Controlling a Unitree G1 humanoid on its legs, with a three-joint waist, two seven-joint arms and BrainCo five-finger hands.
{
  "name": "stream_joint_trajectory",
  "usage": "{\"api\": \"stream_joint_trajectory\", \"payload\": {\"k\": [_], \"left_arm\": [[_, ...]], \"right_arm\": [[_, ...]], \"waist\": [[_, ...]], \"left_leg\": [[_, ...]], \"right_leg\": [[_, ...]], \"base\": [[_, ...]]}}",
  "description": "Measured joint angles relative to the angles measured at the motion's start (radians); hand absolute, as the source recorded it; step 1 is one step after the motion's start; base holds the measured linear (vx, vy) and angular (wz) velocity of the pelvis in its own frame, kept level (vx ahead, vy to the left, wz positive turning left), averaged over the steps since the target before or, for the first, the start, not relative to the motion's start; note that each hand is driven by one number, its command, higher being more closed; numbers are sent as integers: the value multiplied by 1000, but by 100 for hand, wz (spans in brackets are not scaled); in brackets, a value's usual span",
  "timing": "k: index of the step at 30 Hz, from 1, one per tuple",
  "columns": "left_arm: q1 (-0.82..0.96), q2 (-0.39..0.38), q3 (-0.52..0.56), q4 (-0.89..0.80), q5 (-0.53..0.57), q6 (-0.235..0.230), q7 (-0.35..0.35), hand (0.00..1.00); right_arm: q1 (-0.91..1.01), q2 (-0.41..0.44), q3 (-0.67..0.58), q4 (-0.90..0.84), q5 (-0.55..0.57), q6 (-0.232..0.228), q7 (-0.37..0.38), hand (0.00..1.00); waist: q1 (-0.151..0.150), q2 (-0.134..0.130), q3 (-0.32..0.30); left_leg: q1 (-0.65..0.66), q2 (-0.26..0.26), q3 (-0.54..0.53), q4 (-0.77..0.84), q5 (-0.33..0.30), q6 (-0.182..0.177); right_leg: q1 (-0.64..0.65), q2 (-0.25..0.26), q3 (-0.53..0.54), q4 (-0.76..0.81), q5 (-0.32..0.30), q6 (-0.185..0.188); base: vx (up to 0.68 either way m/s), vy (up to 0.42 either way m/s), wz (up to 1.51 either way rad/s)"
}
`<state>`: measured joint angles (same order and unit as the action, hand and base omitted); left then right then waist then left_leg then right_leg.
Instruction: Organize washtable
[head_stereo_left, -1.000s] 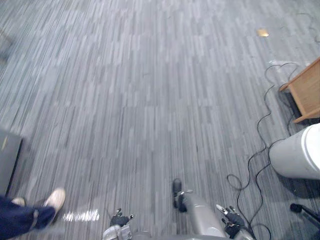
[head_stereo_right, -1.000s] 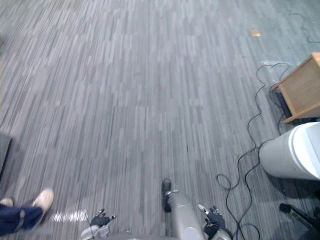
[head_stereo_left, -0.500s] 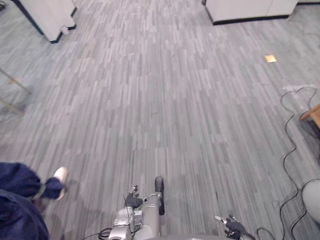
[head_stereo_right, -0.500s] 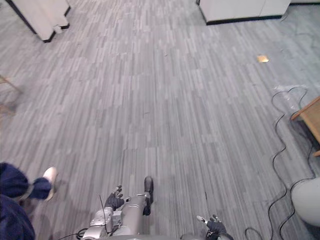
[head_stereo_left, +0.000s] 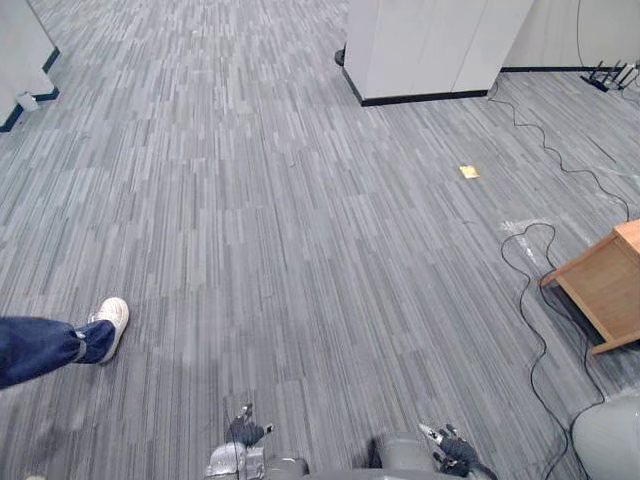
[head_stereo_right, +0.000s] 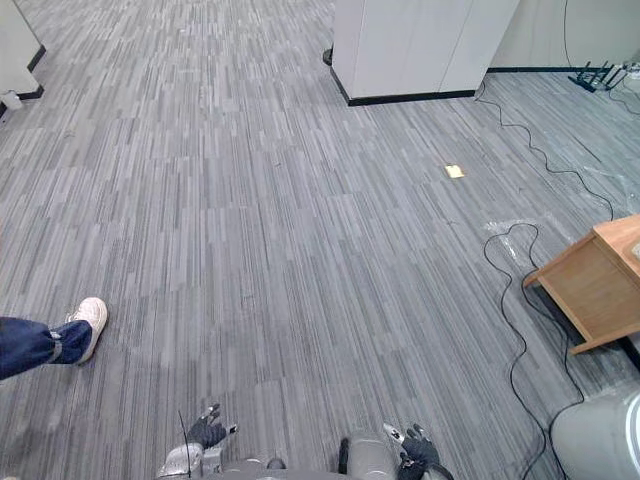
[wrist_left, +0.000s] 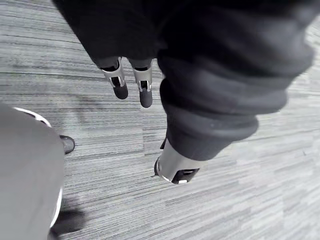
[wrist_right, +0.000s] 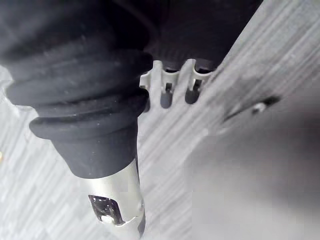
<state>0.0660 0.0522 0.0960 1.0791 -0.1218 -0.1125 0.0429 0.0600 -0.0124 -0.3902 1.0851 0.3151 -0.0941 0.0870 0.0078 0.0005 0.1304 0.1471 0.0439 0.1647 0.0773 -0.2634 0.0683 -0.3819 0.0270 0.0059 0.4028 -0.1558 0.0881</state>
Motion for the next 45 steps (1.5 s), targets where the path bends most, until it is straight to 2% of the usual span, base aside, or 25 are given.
{"api": "stream_joint_trajectory", "payload": {"k": [3,4,5,6,9,11,12,13,15,19,21,22,24,28,30,31,32,34,35,38,40,41,43,44,45], "left_arm": [[-1,8,47,30,-2,3,-16,0],[1,-13,70,42,-1,14,-21,0],[-2,-28,77,53,-1,15,-22,0],[-4,-40,106,51,1,16,-34,0],[1,-57,144,47,0,18,-42,0],[2,-61,176,19,-15,26,-39,0],[1,-62,181,13,-18,28,-38,0],[1,-61,190,-1,-36,28,-31,0],[12,-55,213,-32,-65,26,-16,0],[21,-41,187,-79,-110,10,-13,0],[22,-45,137,-95,-129,-4,-12,0],[22,-45,129,-97,-133,-9,-12,0],[16,-44,107,-94,-142,-23,-6,0],[41,-32,183,-106,-192,-31,1,0],[67,-32,183,-100,-200,-27,3,0],[71,-17,170,-96,-197,-26,4,0],[73,-16,168,-87,-197,-22,5,0],[70,-24,130,-68,-196,-21,4,0],[69,-26,102,-49,-188,-20,2,0],[48,-25,67,-8,-125,-8,-8,0],[36,-22,56,1,-79,0,-26,0],[27,-15,54,18,-50,6,-36,0],[18,0,55,29,0,19,-43,0],[25,-5,57,39,13,23,-43,0],[22,-23,85,50,30,21,-43,0]], "right_arm": [[8,4,2,2,30,-9,-3,0],[8,-20,0,8,32,-7,-3,0],[-2,-27,-3,8,32,-8,-5,0],[-23,-15,-23,11,32,-11,-4,0],[-21,-7,-40,8,37,-8,-1,0],[-21,-17,-19,4,30,-7,-1,0],[-21,-17,-22,5,27,-7,-3,0],[-12,-18,-27,14,19,-5,-4,0],[1,-12,-36,46,-8,5,-5,0],[9,4,-37,53,-43,25,-1,0],[30,-9,-37,48,-64,26,1,0],[33,-10,-35,49,-66,26,-1,0],[28,-16,-32,68,-103,24,4,0],[36,25,-46,79,-158,29,12,0],[57,30,-45,79,-158,31,16,0],[63,43,-45,76,-146,29,20,0],[56,41,-45,66,-134,25,24,0],[51,24,-43,44,-118,21,21,0],[50,22,-36,25,-111,19,17,0],[33,3,-20,-1,-78,6,18,0],[17,3,-3,-11,-69,0,19,0],[9,3,8,-10,-70,0,18,0],[-5,7,7,-12,-68,2,20,0],[-10,1,7,-17,-67,4,20,0],[-20,-1,4,-9,-72,8,16,0]], "waist": [[-25,-30,6],[-33,5,-2],[-26,39,-11],[-18,38,-5],[-23,39,-15],[-11,51,-9],[-6,57,-5],[2,60,-2],[16,22,7],[22,-5,2],[51,17,-4],[62,19,-6],[62,22,-22],[88,-32,-58],[83,-62,-94],[78,-79,-104],[61,-64,-95],[58,-30,-71],[55,-13,-64],[20,11,-44],[-9,6,-32],[-27,-4,-27],[-51,-21,-19],[-56,-5,-21],[-51,15,-22]], "left_leg": [[113,-33,-87,-65,-55,-20],[142,10,-126,-85,-75,-9],[140,20,-136,-73,-58,-34],[139,26,-144,-44,3,-96],[75,12,-195,200,107,-181],[-112,53,-171,633,208,-290],[-155,81,-146,731,198,-275],[-216,121,-85,867,159,-211],[-265,135,5,900,101,-130],[-480,97,68,576,25,-131],[-557,77,-4,237,177,-194],[-562,78,0,254,242,-188],[-600,59,-12,389,168,-121],[-616,55,51,538,116,-49],[-500,-6,76,342,114,-8],[-437,-40,93,287,96,16],[-370,-54,88,250,77,24],[-243,-58,90,187,53,24],[-152,-61,96,128,48,26],[18,-57,96,21,17,31],[79,-58,80,-7,-22,28],[114,-67,61,-18,-48,16],[178,-94,24,-59,-77,-8],[200,-85,11,-70,-81,-12],[195,-58,-23,1,-77,-30]], "right_leg": [[-45,-51,-8,-229,250,24],[-53,-18,-9,-161,297,-53],[-79,-1,-8,-95,234,-54],[-109,-15,-10,34,166,-93],[-47,-47,-32,120,34,-106],[76,-19,-24,22,-21,-128],[119,-6,-21,-8,-28,-139],[220,6,-19,-70,-30,-143],[368,-11,0,-157,-32,-145],[524,-100,12,-304,-43,-126],[592,-141,33,-350,-103,-92],[609,-148,41,-356,-121,-103],[620,-150,86,-338,-56,-134],[608,-174,246,-219,103,-21],[549,-193,264,-15,129,39],[470,-195,300,150,228,156],[403,-175,295,316,259,177],[295,-151,209,517,120,121],[232,-146,128,554,20,39],[67,-74,-9,409,-109,-31],[-12,-23,-36,169,-61,-28],[-41,-8,-42,-54,45,-16],[-100,-17,-56,-179,164,-13],[-111,-4,-45,-140,204,-49],[-116,30,-13,-85,274,-137]], "base": [[565,-175,95],[562,-186,74],[722,-200,52],[665,-241,45],[690,-274,51],[657,-174,-3],[653,-108,-25],[650,-62,-31],[534,1,-28],[478,111,-19],[565,283,-30],[612,337,-6],[684,384,17],[607,356,-19],[395,260,-27],[435,182,-10],[448,174,-18],[445,202,-20],[392,171,-13],[438,78,2],[475,-16,25],[504,-37,41],[526,-64,55],[692,-86,66],[727,-135,46]]}}
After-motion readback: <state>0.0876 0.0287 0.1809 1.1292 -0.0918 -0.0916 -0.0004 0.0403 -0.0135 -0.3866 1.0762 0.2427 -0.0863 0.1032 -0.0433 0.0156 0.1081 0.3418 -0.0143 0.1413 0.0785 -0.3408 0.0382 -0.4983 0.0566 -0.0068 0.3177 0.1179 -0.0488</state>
